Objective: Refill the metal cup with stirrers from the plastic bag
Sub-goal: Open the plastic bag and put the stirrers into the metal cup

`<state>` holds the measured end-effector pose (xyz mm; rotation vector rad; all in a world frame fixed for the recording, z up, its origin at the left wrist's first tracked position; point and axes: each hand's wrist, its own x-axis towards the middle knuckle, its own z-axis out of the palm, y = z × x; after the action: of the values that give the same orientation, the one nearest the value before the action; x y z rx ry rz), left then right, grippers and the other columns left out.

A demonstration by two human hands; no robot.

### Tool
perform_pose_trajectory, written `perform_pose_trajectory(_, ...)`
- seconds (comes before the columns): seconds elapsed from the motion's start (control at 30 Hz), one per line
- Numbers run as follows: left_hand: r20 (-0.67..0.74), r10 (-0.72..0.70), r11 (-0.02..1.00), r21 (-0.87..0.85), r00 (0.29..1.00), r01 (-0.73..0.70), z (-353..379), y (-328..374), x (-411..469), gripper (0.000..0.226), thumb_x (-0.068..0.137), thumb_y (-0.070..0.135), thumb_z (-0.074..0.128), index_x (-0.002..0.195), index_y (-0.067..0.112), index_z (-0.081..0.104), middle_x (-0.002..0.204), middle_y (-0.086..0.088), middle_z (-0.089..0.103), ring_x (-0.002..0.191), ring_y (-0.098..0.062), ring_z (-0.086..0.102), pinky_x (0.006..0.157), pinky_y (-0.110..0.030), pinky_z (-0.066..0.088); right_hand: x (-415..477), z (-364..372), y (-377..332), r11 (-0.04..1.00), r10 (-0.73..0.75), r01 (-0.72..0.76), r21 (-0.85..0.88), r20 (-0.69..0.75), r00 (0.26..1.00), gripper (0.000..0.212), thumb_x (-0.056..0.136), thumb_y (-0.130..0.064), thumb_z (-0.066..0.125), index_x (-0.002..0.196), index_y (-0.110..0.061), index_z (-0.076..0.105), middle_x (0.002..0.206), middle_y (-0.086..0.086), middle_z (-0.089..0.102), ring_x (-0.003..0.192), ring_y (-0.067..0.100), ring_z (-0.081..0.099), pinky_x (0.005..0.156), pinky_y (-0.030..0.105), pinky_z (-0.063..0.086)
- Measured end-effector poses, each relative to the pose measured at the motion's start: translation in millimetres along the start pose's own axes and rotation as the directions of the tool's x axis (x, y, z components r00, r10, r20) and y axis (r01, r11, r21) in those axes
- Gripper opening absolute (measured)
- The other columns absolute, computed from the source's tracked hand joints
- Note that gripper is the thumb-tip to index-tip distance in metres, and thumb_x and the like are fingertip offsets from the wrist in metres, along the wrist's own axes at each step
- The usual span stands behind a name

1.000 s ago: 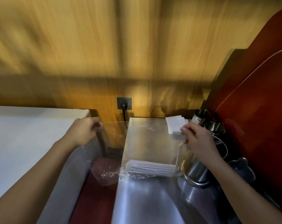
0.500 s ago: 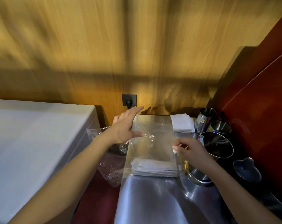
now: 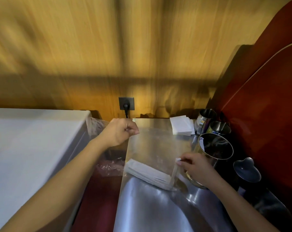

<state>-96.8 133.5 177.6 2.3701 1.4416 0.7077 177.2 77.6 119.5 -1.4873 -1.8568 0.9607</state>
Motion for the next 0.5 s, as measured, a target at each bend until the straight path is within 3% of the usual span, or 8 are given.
perform_pose_trajectory(0.1, 0.053, -0.072, 0.995, -0.069, 0.996, 0.076, 3, -1, -3, 0.009, 0.085, 0.014, 0.065, 0.087, 0.01, 0.074, 0.081, 0.005, 0.066, 0.078, -0.011, 0.061, 0.074, -0.027, 0.048, 3, 18, -7, 0.99, 0.056, -0.05, 0.133, -0.038, 0.998, 0.041, 0.075, -0.004, 0.07, 0.046, -0.025, 0.051, 0.048, -0.004, 0.046, 0.047, 0.009, 0.041, 0.048, 0.022, 0.038)
perform_pose_trajectory(0.17, 0.063, -0.063, 0.994, -0.083, 0.996, 0.069, 7, 1, -6, 0.008, 0.084, 0.015, 0.066, 0.082, 0.011, 0.074, 0.074, 0.009, 0.065, 0.07, -0.004, 0.058, 0.068, -0.023, 0.044, 7, 33, -11, 0.994, 0.066, -0.057, 0.088, -0.103, 0.992, 0.041, 0.074, -0.008, 0.072, 0.044, -0.026, 0.05, 0.042, -0.01, 0.047, 0.045, 0.008, 0.043, 0.044, 0.017, 0.038)
perform_pose_trajectory(0.23, 0.066, -0.06, 0.996, -0.055, 0.996, 0.064, 11, 5, -8, 0.009, 0.084, 0.017, 0.066, 0.081, 0.014, 0.074, 0.07, 0.013, 0.063, 0.067, -0.003, 0.056, 0.065, -0.024, 0.044, 10, 50, -15, 0.999, 0.047, -0.047, -0.003, -0.132, 0.99, 0.034, 0.075, -0.016, 0.067, 0.048, -0.024, 0.048, 0.044, -0.009, 0.049, 0.053, 0.016, 0.044, 0.051, 0.025, 0.038)
perform_pose_trajectory(0.3, 0.057, -0.065, 0.998, -0.016, 0.996, 0.066, 13, 7, -10, 0.01, 0.085, 0.019, 0.066, 0.084, 0.014, 0.074, 0.075, 0.009, 0.065, 0.07, -0.009, 0.058, 0.068, -0.027, 0.047, 12, 64, -18, 0.993, -0.014, 0.003, -0.115, -0.095, 0.995, 0.02, 0.078, -0.023, 0.063, 0.062, -0.018, 0.051, 0.061, 0.0, 0.058, 0.066, 0.027, 0.051, 0.06, 0.033, 0.04)
perform_pose_trajectory(0.4, 0.062, -0.082, 0.997, 0.017, 0.995, 0.081, 14, 9, -16, 0.012, 0.086, 0.021, 0.064, 0.083, 0.014, 0.074, 0.078, 0.004, 0.068, 0.074, -0.015, 0.06, 0.07, -0.031, 0.048, 20, 79, -20, 0.974, -0.063, 0.074, -0.212, 0.058, 0.996, 0.011, 0.082, -0.023, 0.06, 0.085, -0.013, 0.063, 0.093, 0.013, 0.068, 0.09, 0.03, 0.058, 0.076, 0.034, 0.043)
perform_pose_trajectory(0.43, 0.054, -0.097, 0.995, 0.018, 0.994, 0.096, 13, 8, -19, 0.012, 0.087, 0.021, 0.064, 0.082, 0.014, 0.073, 0.078, 0.003, 0.068, 0.074, -0.016, 0.061, 0.071, -0.032, 0.048, 22, 80, -20, 0.972, -0.068, 0.085, -0.217, 0.082, 0.994, 0.009, 0.082, -0.022, 0.058, 0.086, -0.017, 0.064, 0.095, 0.012, 0.068, 0.092, 0.03, 0.058, 0.077, 0.033, 0.042)
perform_pose_trajectory(0.5, -0.01, -0.134, 0.991, -0.002, 0.991, 0.134, 8, 3, -27, 0.013, 0.087, 0.015, 0.062, 0.081, 0.011, 0.072, 0.08, 0.0, 0.07, 0.079, -0.02, 0.063, 0.073, -0.034, 0.049, 24, 71, -20, 0.981, -0.084, 0.09, -0.173, 0.04, 0.996, 0.005, 0.081, -0.021, 0.055, 0.079, -0.023, 0.06, 0.074, 0.0, 0.065, 0.079, 0.024, 0.056, 0.069, 0.03, 0.039)
